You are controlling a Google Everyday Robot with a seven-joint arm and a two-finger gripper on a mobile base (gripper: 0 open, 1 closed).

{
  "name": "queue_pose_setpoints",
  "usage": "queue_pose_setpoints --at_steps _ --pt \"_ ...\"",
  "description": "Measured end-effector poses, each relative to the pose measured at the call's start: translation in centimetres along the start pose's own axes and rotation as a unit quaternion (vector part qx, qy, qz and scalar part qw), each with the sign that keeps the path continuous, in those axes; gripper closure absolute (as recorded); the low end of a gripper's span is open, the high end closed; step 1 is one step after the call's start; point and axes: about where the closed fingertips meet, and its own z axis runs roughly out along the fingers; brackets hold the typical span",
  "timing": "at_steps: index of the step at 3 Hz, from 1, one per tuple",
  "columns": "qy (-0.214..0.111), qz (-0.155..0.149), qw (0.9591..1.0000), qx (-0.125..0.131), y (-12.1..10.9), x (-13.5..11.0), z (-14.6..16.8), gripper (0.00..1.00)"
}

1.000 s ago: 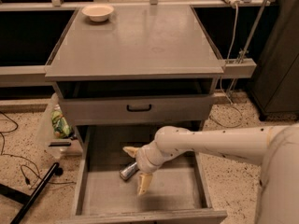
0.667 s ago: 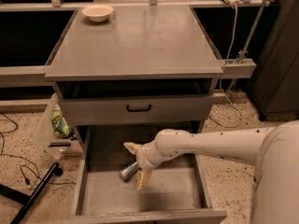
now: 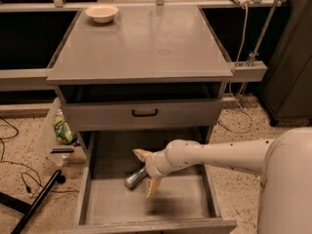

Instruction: Pick redbull can from middle drawer and place on counter

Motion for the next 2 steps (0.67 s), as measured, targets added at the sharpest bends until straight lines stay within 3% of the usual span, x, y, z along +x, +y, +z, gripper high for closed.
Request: queue_pose_setpoints --at_steps 2 --pt "-0.01 0.003 0.9992 -0.039 -1.7 0.2 3.9 0.0"
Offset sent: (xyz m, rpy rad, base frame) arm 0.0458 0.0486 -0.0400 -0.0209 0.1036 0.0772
